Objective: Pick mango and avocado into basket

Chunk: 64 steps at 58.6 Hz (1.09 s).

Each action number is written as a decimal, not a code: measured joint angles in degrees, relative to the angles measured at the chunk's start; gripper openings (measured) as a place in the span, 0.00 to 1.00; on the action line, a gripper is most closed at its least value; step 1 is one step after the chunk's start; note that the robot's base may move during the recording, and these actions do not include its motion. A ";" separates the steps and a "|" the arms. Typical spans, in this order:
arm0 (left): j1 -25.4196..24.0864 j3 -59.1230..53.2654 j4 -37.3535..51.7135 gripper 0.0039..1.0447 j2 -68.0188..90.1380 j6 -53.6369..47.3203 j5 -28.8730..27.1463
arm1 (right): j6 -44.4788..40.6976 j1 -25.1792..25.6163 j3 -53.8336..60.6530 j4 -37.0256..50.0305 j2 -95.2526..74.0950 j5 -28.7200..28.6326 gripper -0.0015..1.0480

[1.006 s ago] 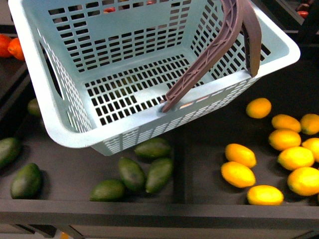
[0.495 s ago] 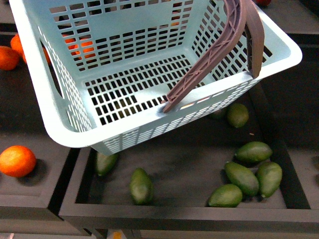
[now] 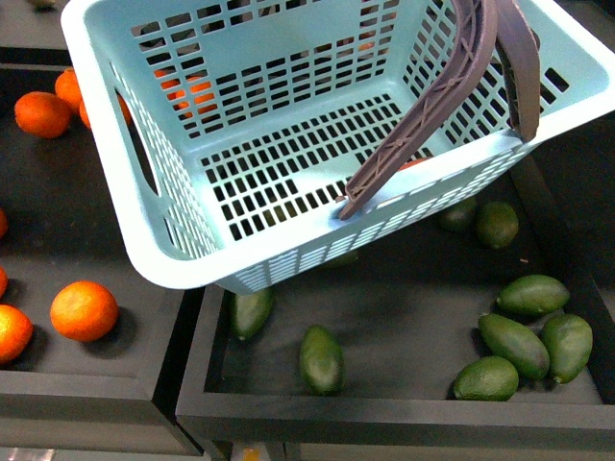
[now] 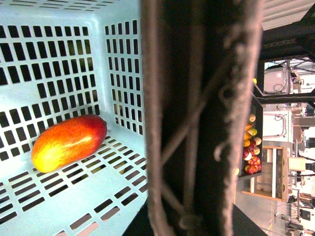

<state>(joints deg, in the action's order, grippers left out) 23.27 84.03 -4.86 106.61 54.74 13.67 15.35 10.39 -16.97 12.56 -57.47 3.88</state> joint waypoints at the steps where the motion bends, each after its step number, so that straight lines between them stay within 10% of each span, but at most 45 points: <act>1: 0.02 0.00 0.00 0.05 0.00 0.00 0.00 | 0.55 0.42 -1.25 2.10 -3.41 -0.04 0.93; 33: -0.26 0.00 -0.02 0.05 0.00 -0.26 -1.01 | 29.24 -3.04 -36.50 6.82 -67.28 3.10 0.93; 64: -0.37 0.00 -0.02 0.05 0.00 -0.22 -1.16 | 37.62 -5.81 -50.75 3.41 -85.72 2.95 0.93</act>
<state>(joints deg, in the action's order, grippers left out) 22.90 84.03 -4.89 106.61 54.52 12.51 52.97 4.58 -67.72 15.97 -143.20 6.83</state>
